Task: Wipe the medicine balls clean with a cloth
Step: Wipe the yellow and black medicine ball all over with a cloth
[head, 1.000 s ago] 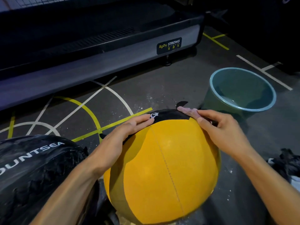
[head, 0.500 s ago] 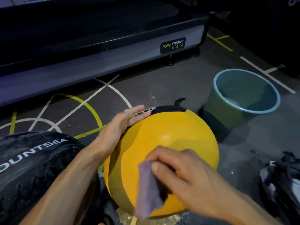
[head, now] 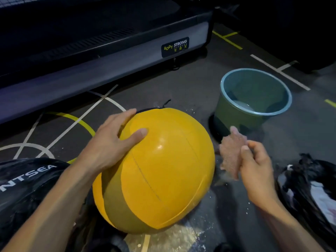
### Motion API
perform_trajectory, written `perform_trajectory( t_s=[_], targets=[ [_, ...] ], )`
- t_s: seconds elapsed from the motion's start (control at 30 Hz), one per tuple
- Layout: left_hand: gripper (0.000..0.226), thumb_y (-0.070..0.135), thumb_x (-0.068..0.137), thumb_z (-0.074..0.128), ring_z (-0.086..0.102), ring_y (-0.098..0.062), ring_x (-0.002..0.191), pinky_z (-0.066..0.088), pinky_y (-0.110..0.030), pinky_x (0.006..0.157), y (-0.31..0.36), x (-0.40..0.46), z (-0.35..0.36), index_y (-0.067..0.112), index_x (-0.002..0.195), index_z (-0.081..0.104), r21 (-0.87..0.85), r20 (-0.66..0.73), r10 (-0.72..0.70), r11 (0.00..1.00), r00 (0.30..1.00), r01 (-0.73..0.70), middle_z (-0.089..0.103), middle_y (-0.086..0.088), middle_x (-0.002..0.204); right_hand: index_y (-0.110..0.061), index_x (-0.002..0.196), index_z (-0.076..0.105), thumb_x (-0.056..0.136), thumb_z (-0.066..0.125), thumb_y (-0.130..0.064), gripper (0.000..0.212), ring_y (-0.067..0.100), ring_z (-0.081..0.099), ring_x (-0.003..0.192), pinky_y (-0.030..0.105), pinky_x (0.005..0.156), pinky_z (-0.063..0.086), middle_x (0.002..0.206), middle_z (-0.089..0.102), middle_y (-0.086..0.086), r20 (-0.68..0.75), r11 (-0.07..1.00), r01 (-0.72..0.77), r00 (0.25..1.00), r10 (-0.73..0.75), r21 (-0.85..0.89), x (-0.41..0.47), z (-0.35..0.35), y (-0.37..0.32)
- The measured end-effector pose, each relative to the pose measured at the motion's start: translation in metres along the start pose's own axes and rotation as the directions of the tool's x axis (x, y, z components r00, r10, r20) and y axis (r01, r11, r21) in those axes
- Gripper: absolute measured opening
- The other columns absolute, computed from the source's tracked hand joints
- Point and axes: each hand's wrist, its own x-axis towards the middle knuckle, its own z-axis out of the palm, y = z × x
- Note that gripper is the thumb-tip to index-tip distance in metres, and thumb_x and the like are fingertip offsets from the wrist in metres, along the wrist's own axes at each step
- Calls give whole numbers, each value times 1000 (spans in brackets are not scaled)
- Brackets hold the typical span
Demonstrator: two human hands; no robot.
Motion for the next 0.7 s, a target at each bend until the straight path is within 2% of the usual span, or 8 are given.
perform_trajectory(
  t_s=[0.13, 0.23, 0.37, 0.43, 0.5, 0.6, 0.63, 0.7],
  targets=[
    [63, 52, 90, 66, 38, -13, 142, 40, -48, 109, -9, 4, -26, 57, 147, 39, -12, -142, 23, 1000, 990, -25, 36, 15, 158, -30, 101, 62, 102, 47, -31, 16, 35, 72, 87, 56, 79, 59, 91, 76, 3, 12, 991, -115, 993, 114, 62, -3, 2, 16],
    [55, 19, 102, 60, 46, -9, 137, 43, -47, 109, -12, 9, -31, 56, 141, 49, -37, -120, 46, 998, 992, -51, 48, 21, 149, -23, 99, 63, 105, 48, -17, 17, 29, 69, 84, 43, 77, 54, 94, 75, 9, 18, 975, -196, 981, 195, 109, -11, 12, 22],
    [50, 14, 107, 48, 49, -8, 128, 42, -35, 97, -19, 13, -28, 50, 141, 54, -62, -71, 5, 998, 998, -9, 52, 22, 141, -11, 106, 61, 107, 47, -10, 14, 39, 69, 84, 61, 83, 55, 97, 73, 22, 90, 893, -342, 940, 330, 294, -10, 27, 18],
    [49, 15, 108, 46, 49, -5, 128, 40, -32, 96, -22, 16, -31, 50, 141, 53, -71, -64, -2, 997, 998, -2, 53, 22, 143, -11, 113, 61, 106, 49, -12, 14, 37, 69, 87, 58, 84, 56, 100, 73, 20, 95, 860, -368, 929, 358, 354, 1, 35, 7],
    [49, 13, 109, 45, 52, 2, 122, 40, -26, 94, -23, 20, -32, 48, 142, 53, -95, -57, -14, 995, 998, 9, 53, 22, 141, -14, 113, 61, 106, 50, -14, 13, 30, 67, 79, 46, 70, 56, 90, 72, 13, 113, 868, -319, 948, 299, 380, 11, 46, -12],
    [48, 13, 110, 43, 51, 13, 110, 40, -19, 87, -23, 23, -31, 47, 141, 55, -168, -44, -54, 985, 998, 46, 54, 26, 133, -17, 108, 61, 106, 49, -16, 12, -1, 63, 66, 17, 53, 46, 91, 66, -4, 226, 949, -162, 969, 100, 272, 9, 70, -45],
    [47, 15, 110, 42, 51, 11, 110, 39, -21, 89, -23, 24, -31, 48, 141, 54, -174, -44, -61, 983, 997, 53, 53, 26, 133, -21, 108, 60, 107, 48, -19, 12, -4, 64, 70, 21, 56, 48, 95, 66, -5, 290, 974, -91, 957, 28, 206, 2, 78, -51],
    [42, 25, 110, 43, 50, -1, 117, 36, -26, 92, -23, 27, -31, 51, 142, 52, -195, -51, -96, 977, 994, 84, 48, 23, 137, -24, 114, 59, 109, 45, -25, 15, 15, 65, 92, 45, 67, 53, 109, 67, 1, 365, 990, 78, 924, -115, 114, -22, 90, -55]
  ],
)
